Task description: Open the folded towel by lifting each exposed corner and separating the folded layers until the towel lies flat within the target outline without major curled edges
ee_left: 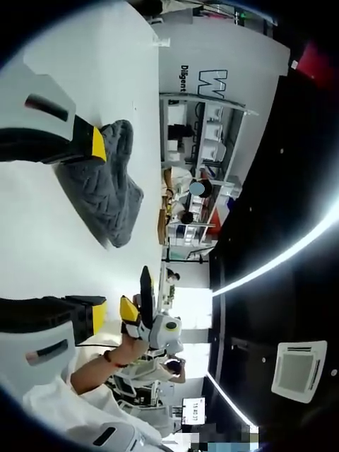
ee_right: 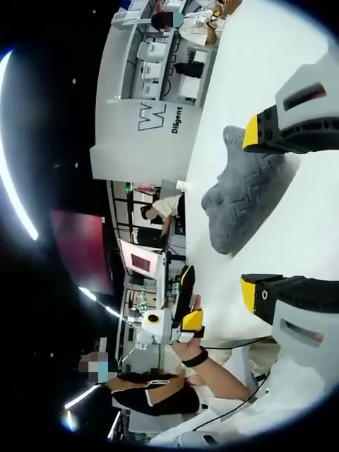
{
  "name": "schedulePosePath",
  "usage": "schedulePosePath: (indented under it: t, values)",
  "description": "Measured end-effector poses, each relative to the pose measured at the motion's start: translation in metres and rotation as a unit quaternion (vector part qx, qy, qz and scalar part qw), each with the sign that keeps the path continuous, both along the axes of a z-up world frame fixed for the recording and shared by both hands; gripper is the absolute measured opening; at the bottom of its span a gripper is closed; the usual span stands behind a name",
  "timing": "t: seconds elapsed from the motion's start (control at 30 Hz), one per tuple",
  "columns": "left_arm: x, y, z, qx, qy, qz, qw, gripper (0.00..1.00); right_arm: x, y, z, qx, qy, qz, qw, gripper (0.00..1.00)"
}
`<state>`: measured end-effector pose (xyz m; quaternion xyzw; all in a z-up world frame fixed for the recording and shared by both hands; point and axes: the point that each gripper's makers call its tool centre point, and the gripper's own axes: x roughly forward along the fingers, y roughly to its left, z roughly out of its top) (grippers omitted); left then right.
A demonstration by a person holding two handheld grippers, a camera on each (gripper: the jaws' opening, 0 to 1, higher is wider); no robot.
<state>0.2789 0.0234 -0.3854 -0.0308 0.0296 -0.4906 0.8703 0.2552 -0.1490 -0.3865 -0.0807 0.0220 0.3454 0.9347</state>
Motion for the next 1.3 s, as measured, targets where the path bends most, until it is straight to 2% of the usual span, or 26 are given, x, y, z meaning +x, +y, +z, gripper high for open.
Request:
schedulePosePath:
  t: [0.6,1.3]
  values:
    - [0.008,-0.004,-0.005,0.005,0.012,-0.002,0.9999,0.73,0.007,0.0,0.004,-0.004,0.0,-0.001,1.0,0.68]
    - [0.017,-0.008,-0.011,0.002,0.03,-0.005,0.9995,0.73,0.018,-0.003,-0.002,-0.007,0.014,-0.003,0.9999,0.68]
